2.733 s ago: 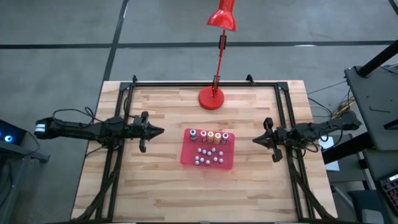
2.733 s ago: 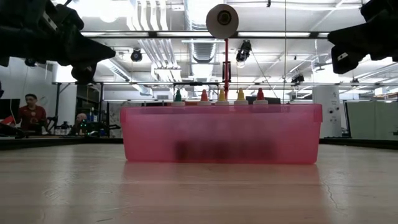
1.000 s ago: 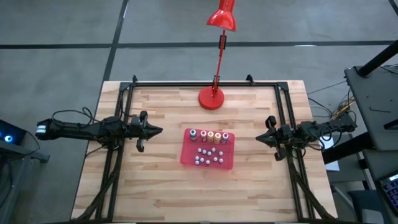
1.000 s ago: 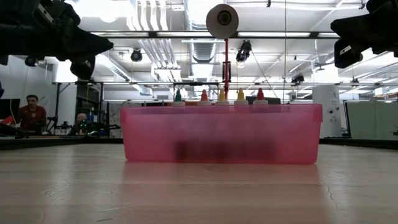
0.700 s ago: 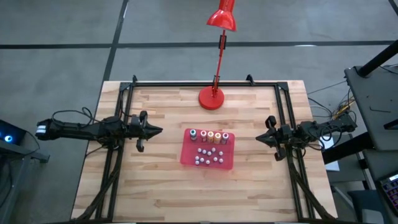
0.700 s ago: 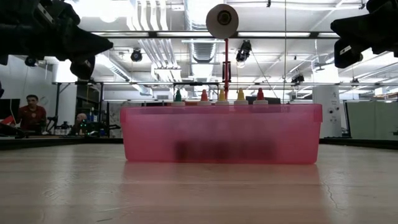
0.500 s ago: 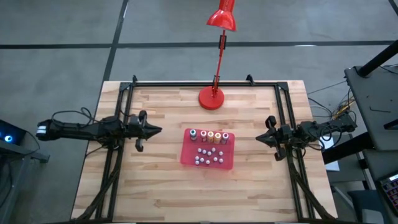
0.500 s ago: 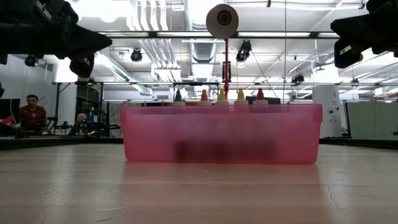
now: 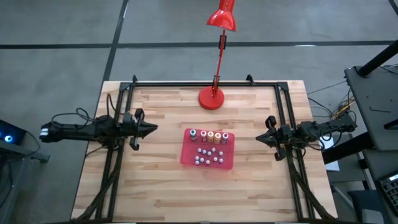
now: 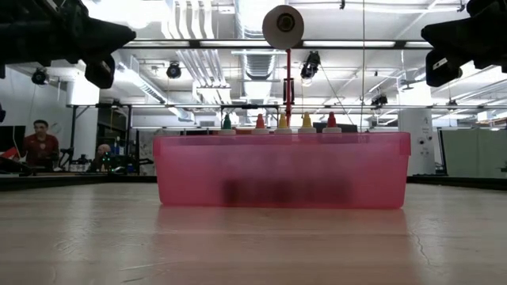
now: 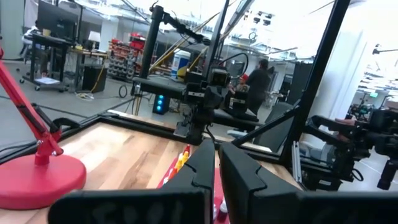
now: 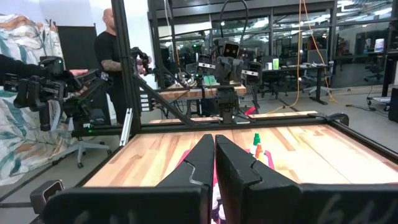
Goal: Pick & Place food coloring
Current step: Return to Home Position
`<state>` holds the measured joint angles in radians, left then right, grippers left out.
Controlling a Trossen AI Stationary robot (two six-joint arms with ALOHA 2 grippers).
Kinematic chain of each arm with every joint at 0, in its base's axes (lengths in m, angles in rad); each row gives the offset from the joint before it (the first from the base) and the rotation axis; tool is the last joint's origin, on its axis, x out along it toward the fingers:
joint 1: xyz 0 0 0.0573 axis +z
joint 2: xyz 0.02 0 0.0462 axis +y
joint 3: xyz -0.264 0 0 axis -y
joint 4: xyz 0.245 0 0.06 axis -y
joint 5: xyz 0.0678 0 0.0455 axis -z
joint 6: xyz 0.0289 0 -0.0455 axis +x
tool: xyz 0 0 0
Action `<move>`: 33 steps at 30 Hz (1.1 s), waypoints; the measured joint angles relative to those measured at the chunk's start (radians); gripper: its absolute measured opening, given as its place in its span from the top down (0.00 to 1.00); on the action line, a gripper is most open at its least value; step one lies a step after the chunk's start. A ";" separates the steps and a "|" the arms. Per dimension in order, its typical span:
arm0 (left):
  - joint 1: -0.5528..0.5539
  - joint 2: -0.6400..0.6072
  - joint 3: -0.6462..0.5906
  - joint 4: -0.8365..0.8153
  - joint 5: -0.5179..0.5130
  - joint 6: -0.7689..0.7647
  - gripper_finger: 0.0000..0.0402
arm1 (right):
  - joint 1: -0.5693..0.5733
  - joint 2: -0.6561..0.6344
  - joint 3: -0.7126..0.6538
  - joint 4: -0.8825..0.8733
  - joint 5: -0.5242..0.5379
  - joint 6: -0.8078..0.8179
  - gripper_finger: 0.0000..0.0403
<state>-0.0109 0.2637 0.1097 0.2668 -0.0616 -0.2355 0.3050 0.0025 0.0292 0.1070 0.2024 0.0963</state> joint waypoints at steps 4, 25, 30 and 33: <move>0.000 -0.009 0.000 0.001 0.000 0.000 1.00 | 0.000 0.000 0.000 0.000 0.000 0.000 0.98; 0.000 -0.039 0.000 0.001 0.000 0.000 1.00 | 0.000 0.000 0.000 0.000 0.000 0.000 0.98; 0.000 -0.051 -0.001 0.000 0.000 0.000 1.00 | 0.000 0.000 0.000 0.000 0.000 0.000 0.98; 0.000 -0.069 -0.001 0.000 0.000 -0.003 1.00 | 0.000 0.000 0.000 0.000 0.000 0.000 0.98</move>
<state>-0.0111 0.1951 0.1089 0.2672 -0.0614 -0.2387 0.3052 0.0025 0.0296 0.1070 0.2020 0.0963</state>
